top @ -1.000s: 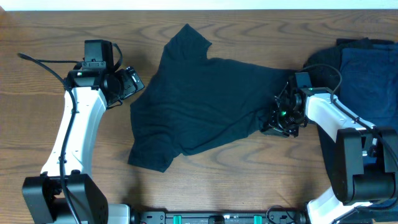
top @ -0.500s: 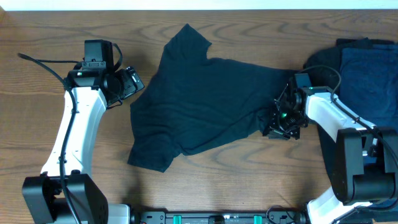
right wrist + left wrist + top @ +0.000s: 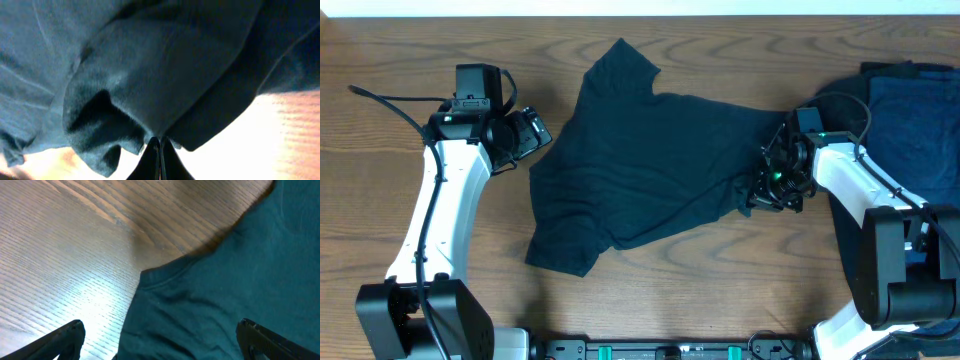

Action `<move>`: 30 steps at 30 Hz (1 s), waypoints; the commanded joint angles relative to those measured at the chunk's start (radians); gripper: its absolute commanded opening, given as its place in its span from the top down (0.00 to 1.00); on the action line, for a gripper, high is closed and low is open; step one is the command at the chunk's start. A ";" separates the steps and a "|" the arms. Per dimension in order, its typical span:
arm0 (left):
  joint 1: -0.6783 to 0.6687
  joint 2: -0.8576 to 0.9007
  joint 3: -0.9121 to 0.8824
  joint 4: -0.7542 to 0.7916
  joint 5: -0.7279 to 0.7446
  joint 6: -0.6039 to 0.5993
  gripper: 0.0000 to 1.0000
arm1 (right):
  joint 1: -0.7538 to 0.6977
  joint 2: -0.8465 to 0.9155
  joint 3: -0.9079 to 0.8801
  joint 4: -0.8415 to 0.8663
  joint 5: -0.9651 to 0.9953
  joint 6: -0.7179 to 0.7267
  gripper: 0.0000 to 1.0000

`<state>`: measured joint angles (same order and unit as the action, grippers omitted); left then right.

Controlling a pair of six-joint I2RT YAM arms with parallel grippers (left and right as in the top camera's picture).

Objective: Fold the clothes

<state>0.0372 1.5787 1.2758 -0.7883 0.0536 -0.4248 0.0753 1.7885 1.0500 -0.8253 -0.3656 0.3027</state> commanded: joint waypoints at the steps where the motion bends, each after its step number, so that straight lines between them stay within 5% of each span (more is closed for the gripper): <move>1: 0.001 0.005 0.002 -0.004 0.003 0.005 0.02 | -0.008 -0.010 0.015 0.015 0.019 -0.001 0.99; 30: 0.001 0.005 0.002 -0.004 0.003 0.005 0.02 | 0.070 -0.010 -0.026 0.044 0.085 0.077 0.99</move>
<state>0.0372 1.5787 1.2758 -0.7887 0.0536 -0.4248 0.1379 1.7885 1.0393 -0.7811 -0.2943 0.3569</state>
